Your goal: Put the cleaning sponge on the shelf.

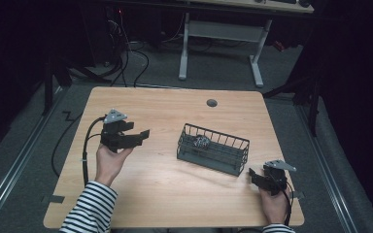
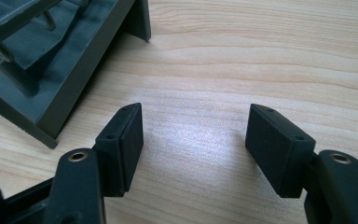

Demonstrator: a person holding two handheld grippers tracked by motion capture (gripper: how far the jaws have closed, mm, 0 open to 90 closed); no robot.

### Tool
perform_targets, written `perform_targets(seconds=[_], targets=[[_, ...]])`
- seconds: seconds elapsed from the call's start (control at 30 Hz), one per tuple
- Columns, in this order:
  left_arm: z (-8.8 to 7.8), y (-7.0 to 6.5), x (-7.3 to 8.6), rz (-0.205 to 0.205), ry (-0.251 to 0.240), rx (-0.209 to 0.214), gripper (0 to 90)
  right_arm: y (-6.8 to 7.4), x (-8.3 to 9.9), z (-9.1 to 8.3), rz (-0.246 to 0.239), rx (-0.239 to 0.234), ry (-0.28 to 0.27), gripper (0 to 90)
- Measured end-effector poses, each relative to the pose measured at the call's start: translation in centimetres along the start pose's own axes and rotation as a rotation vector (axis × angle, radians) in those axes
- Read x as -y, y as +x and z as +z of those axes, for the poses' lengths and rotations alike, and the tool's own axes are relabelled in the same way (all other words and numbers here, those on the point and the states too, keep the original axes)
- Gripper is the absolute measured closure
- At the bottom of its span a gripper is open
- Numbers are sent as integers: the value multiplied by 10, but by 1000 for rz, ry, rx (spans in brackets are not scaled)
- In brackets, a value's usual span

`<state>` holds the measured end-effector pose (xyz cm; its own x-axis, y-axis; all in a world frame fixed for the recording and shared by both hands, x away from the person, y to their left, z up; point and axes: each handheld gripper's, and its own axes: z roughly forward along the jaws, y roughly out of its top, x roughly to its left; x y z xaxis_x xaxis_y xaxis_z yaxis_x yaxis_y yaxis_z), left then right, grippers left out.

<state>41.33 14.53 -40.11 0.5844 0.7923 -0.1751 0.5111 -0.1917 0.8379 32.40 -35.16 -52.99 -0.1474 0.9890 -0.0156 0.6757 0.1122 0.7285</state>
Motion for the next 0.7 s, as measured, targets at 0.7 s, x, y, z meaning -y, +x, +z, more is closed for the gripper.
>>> perform_targets(seconds=[0.7], targets=[[-36,21,33,-41,-8,-42,264,0,0,0,-4,-1,-2,367]])
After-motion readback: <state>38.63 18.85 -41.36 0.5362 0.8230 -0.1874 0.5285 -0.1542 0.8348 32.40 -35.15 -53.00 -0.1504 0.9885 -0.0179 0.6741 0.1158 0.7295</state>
